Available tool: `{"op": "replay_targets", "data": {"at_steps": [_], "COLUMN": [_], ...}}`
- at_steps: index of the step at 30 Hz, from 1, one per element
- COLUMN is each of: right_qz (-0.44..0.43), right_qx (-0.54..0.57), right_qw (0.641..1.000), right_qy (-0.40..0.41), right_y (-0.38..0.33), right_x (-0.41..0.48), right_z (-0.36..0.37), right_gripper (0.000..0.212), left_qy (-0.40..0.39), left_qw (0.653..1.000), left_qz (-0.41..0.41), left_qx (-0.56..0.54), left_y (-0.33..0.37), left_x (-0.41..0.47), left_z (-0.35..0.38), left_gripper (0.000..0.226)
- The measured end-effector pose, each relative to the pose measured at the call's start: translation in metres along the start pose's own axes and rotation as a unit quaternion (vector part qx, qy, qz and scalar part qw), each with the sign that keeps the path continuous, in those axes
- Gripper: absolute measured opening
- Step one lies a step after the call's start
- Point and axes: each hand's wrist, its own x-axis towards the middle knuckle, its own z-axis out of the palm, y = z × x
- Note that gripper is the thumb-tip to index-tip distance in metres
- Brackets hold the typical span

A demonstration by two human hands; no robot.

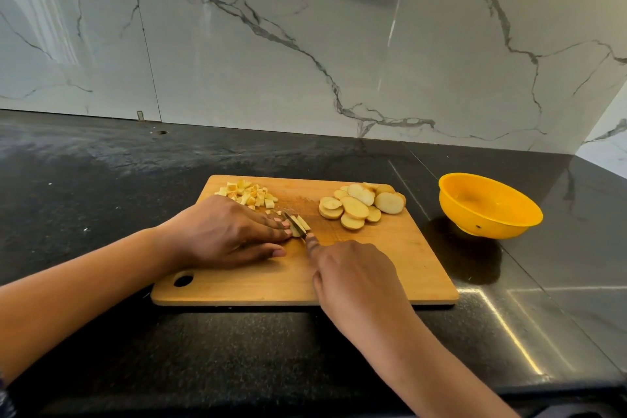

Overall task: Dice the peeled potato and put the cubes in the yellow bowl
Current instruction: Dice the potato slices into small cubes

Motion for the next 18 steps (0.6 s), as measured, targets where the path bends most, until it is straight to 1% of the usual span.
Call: {"op": "replay_targets", "data": {"at_steps": [2, 6, 9, 16, 18], "right_qz": [-0.016, -0.009, -0.011, -0.004, 0.001], "right_qx": [-0.006, 0.028, 0.032, 0.039, 0.047], "right_qw": [1.0, 1.0, 0.999, 0.999, 0.998], "right_qy": [-0.005, -0.008, -0.002, 0.023, 0.046], "right_y": [-0.002, 0.004, 0.009, 0.012, 0.012], "right_x": [0.003, -0.019, -0.036, -0.047, -0.047], "right_z": [-0.001, -0.004, -0.01, -0.023, -0.026], "right_gripper": [0.054, 0.055, 0.053, 0.05, 0.05], "left_qy": [0.001, -0.002, 0.002, 0.012, 0.015], "left_qw": [1.0, 1.0, 1.0, 1.0, 1.0], "left_qz": [-0.001, -0.001, -0.003, -0.002, -0.002], "left_qx": [-0.002, 0.001, -0.002, 0.017, 0.019], "left_y": [0.001, 0.001, 0.002, 0.004, 0.004], "left_x": [0.0, -0.001, -0.001, -0.003, -0.003], "left_z": [0.0, 0.0, 0.0, -0.001, -0.001], "left_gripper": [0.043, 0.045, 0.046, 0.042, 0.041]}}
